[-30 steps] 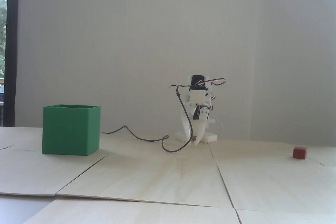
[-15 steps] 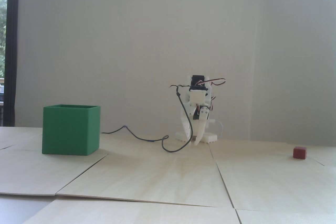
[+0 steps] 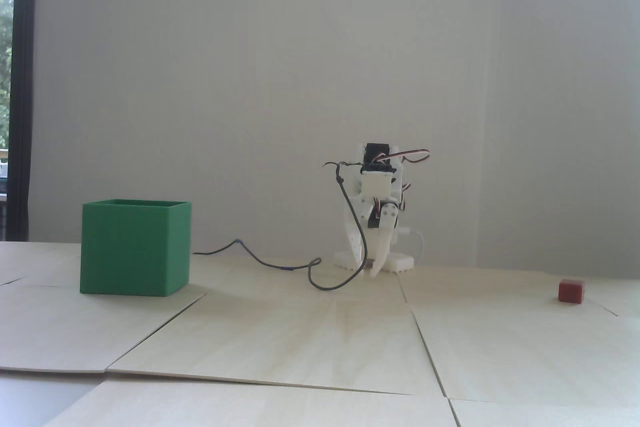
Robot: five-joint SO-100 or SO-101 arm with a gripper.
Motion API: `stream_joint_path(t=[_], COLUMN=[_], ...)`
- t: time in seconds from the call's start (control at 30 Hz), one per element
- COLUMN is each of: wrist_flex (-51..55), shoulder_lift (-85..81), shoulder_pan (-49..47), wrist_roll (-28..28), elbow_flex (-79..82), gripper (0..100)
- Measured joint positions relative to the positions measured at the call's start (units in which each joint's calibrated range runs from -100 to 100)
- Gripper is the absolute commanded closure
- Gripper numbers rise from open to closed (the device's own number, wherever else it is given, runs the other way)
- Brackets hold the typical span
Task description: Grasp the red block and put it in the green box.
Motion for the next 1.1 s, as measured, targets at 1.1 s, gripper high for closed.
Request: stream_joint_path(t=[1.1], wrist_flex=[-13.14], shoulder_lift=[20.42], shoulder_pan=[-14.67], wrist_roll=[-0.05], elbow_flex=[-16.56], gripper=[97])
